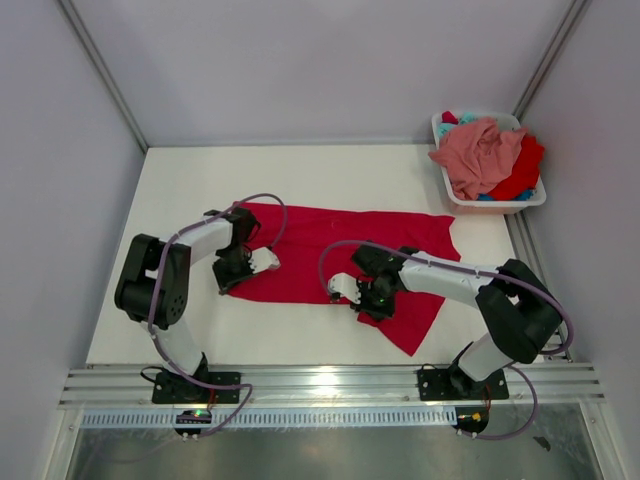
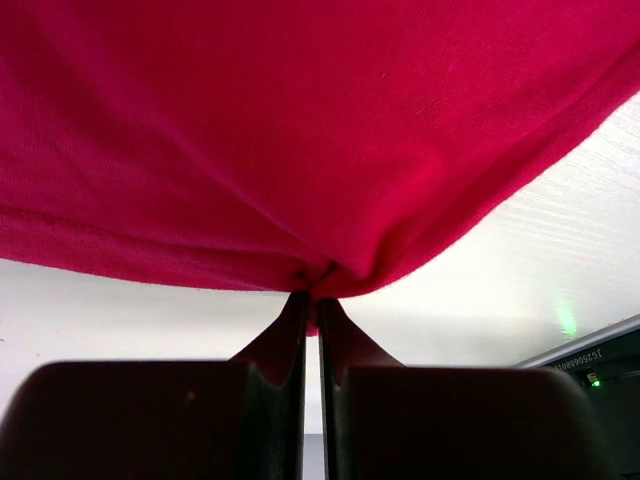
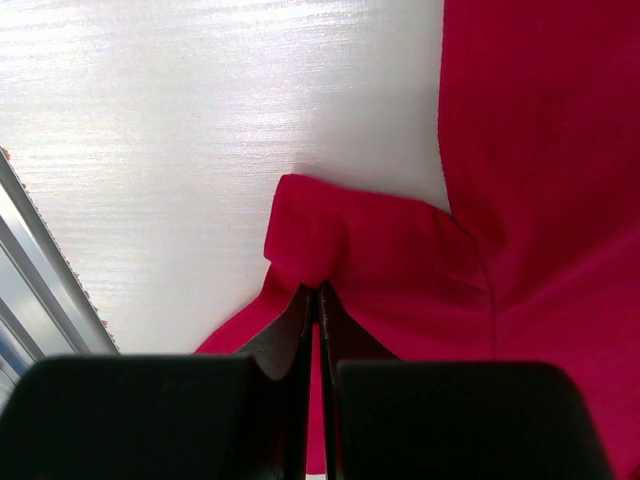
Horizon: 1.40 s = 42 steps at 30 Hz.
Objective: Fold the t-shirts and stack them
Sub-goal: Fold the tshirt
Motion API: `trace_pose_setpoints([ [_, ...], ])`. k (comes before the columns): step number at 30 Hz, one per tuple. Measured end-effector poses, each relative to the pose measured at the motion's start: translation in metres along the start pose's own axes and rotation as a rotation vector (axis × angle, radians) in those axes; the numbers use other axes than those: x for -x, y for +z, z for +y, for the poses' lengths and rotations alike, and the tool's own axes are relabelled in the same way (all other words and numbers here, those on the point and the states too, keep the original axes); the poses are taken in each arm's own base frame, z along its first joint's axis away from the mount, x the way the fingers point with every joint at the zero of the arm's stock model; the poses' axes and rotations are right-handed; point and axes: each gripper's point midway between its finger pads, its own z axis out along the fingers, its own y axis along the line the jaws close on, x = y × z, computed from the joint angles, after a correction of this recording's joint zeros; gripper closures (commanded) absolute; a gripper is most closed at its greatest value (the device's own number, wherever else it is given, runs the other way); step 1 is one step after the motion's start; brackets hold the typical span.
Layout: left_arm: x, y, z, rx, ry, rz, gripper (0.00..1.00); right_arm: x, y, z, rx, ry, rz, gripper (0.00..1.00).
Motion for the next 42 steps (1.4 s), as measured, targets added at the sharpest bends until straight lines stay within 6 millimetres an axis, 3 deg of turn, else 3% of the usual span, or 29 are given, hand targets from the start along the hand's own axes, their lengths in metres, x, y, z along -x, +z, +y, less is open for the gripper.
trace_pose_setpoints([
  [13,0.01,-0.002,0.002,0.012,-0.031,-0.053,1.0,-0.005,-0.007,-0.012,-0.106,0.001,0.006,0.97],
  [18,0.04,-0.013,0.02,0.088,-0.106,-0.192,1.0,0.003,-0.028,-0.05,-0.31,0.007,-0.025,0.97],
  [23,0.069,-0.039,0.046,0.188,-0.176,-0.331,1.0,0.013,-0.06,-0.093,-0.468,0.071,-0.082,0.97],
  [29,0.081,-0.049,0.06,0.246,-0.222,-0.396,1.0,0.026,-0.094,-0.129,-0.585,0.114,-0.152,0.97],
  [35,0.084,-0.052,0.074,0.314,-0.266,-0.417,1.0,0.01,-0.1,-0.152,-0.623,0.165,-0.141,0.97],
  [42,0.089,-0.069,0.109,0.479,-0.374,-0.47,1.0,-0.012,-0.096,-0.171,-0.636,0.222,-0.11,0.97],
])
